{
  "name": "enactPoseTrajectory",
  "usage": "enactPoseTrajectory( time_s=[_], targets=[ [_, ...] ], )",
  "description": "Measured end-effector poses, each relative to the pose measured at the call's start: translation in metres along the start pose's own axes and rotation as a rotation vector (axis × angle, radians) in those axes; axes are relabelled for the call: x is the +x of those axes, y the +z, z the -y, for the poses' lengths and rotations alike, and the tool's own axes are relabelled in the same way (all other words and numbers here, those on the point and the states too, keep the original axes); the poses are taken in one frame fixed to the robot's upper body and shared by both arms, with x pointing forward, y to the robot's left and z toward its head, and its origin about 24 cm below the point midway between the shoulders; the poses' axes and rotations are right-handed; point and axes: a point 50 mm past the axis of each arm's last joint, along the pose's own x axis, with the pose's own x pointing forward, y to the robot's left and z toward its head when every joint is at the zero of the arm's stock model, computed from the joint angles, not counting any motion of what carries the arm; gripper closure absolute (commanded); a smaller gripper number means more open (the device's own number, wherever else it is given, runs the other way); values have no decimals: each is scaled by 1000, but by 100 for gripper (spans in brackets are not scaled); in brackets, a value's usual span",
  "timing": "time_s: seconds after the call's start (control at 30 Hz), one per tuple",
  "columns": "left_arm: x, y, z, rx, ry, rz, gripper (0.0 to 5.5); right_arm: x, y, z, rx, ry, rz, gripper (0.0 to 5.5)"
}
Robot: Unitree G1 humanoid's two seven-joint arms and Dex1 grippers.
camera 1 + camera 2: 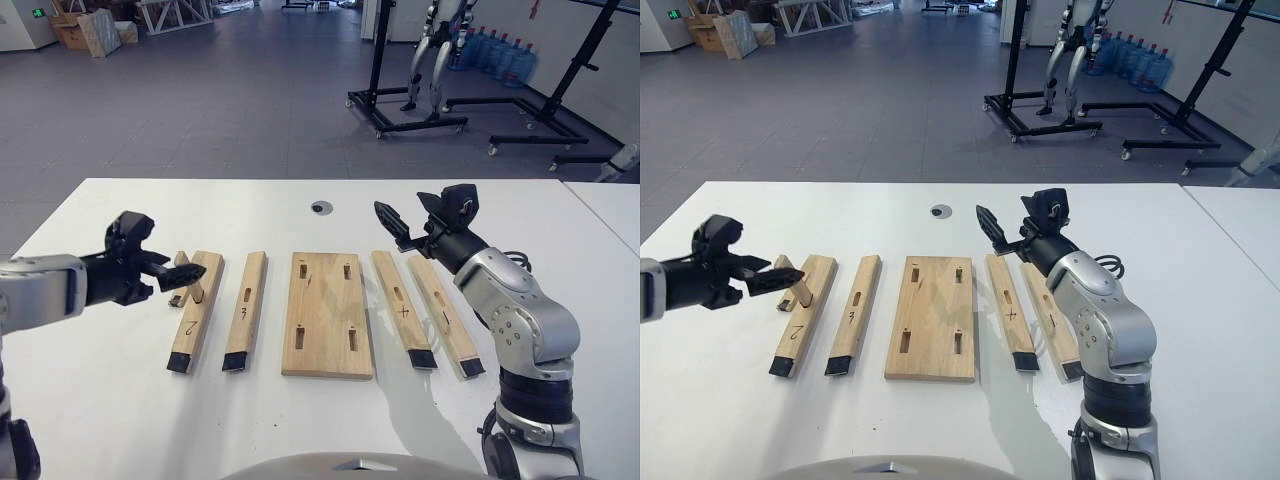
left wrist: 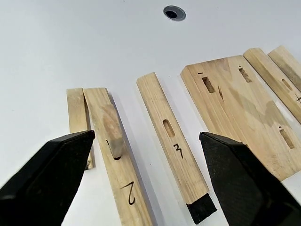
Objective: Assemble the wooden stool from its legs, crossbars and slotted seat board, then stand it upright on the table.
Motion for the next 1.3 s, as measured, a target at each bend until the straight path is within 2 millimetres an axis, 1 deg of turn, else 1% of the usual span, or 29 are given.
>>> enactPoseTrajectory(
  time_s=[0.1, 0.3, 0.4, 0.5, 0.57, 0.7, 0.83, 1.03, 1.3],
  targets=[
    [9, -18, 3, -21, 60, -34, 141, 0, 0, -1, 2, 1, 0, 49],
    [30, -52, 4, -68, 267, -101, 141, 1, -2, -1, 4, 8, -6, 49],
    [44, -65, 12, -103, 288, -114, 141, 3, -3, 0, 6, 21, -20, 49],
    [54, -74, 16, -118, 327, -117, 141, 5, -3, 1, 4, 24, -25, 49],
    [58, -78, 16, -115, 352, -122, 141, 7, 1, 0, -5, 35, -15, 49],
    [68, -90, 7, -105, 425, -144, 141, 9, 0, -2, -7, 54, -20, 49],
    [75, -92, 5, -104, 428, -107, 141, 10, 1, -2, -11, 62, -22, 49],
    [78, -94, 12, -125, 371, -84, 221, 11, 0, -1, -10, 58, -30, 49],
    [77, -97, 15, -119, 344, -82, 347, 12, 1, -1, -11, 60, -27, 49]
  ],
)
